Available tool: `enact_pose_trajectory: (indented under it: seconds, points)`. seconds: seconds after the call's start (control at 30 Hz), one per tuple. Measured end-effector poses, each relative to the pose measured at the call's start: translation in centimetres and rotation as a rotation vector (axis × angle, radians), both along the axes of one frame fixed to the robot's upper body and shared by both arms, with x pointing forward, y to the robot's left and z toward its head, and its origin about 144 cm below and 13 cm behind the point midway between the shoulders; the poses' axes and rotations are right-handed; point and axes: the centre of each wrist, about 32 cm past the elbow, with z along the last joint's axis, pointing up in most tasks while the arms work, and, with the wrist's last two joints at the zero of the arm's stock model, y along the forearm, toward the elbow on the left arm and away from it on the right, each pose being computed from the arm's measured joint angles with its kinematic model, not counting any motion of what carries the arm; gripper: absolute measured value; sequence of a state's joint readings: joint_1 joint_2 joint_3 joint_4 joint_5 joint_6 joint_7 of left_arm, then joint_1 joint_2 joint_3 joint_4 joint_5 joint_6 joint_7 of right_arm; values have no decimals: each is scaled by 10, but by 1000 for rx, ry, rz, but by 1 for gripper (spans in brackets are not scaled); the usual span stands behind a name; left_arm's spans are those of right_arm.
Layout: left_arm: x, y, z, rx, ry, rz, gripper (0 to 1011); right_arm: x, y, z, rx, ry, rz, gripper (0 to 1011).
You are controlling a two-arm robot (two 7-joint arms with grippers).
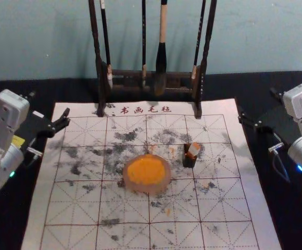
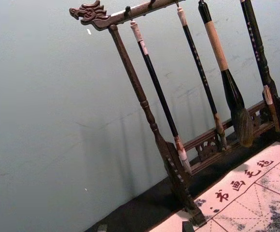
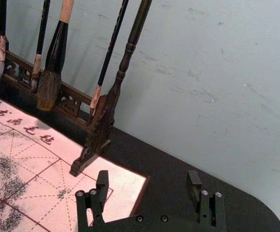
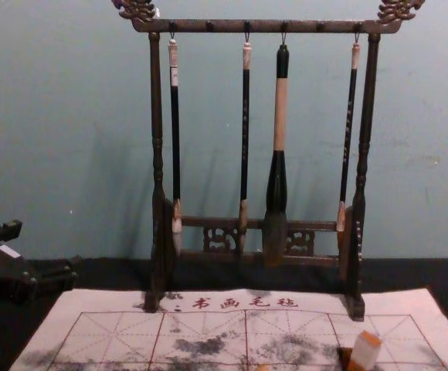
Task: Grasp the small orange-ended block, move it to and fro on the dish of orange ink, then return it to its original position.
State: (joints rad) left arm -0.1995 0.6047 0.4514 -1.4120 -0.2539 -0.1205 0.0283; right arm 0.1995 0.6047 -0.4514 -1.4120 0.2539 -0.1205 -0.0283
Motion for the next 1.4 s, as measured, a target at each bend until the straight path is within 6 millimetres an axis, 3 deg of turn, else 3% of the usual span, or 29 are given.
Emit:
enact_pose_trajectory:
  seconds: [0.7,1.4]
  points:
    - [0,0,0,0,0,0,1001,-3,0,2,33,32,51,1003]
    - [0,0,0,0,0,0,1001,-46,20,-4,146,317,316,1002]
